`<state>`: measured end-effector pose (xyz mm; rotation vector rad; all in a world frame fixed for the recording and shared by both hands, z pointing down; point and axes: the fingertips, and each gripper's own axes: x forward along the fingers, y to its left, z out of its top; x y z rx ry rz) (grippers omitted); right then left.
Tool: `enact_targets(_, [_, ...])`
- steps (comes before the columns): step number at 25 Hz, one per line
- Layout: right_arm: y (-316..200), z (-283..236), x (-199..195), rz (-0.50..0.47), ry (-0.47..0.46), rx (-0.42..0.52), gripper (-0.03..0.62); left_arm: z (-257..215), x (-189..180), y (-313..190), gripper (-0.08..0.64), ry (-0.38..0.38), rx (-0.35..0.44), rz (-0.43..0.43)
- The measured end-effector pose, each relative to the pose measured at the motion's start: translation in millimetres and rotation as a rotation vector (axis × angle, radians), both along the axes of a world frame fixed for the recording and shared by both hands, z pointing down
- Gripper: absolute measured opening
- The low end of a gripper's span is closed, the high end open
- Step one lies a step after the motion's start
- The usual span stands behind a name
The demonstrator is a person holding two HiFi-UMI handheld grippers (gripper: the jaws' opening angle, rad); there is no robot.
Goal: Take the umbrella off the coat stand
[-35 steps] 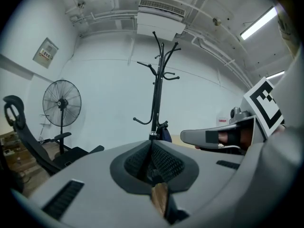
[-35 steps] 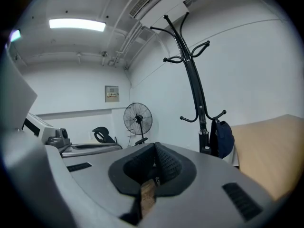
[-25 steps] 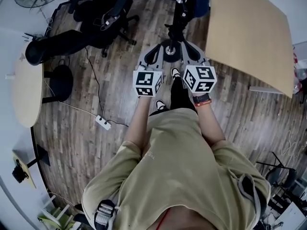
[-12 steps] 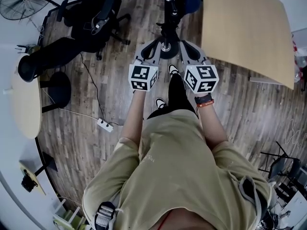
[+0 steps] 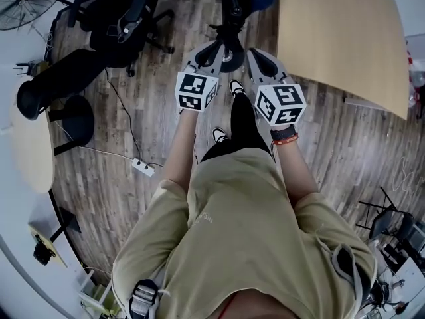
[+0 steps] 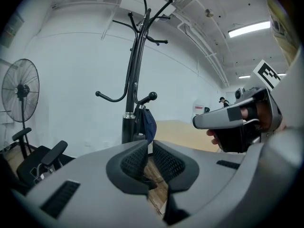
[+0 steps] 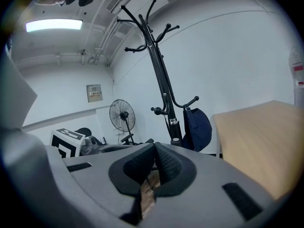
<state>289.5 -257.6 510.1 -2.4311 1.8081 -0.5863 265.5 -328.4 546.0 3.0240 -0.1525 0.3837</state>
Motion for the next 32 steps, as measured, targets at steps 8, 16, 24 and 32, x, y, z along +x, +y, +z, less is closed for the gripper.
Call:
enact_targets(8, [-13.6,20.0,23.4,0.007,-0.013,-0.015,0.002,29.5,30.1,-20.2,0.056,0.006,-0.037,0.003])
enact_targets(16, [-24.2,39.3,40.1,-0.001,-0.018,-0.039,0.002,62.5,59.6,-26.3,0.156,-0.009,-0.062,0.048])
enact_targets(24, [-29.6,60.9,46.8,-0.018,-0.031,-0.071,0.002,85.8,90.9,-36.2,0.275,0.022,-0.036,0.087])
enact_targets(32, [-23.8,79.7,67.6,0.013,-0.1,-0.056,0.002,108.9,111.7,-42.9,0.291,0.005,-0.044,0.094])
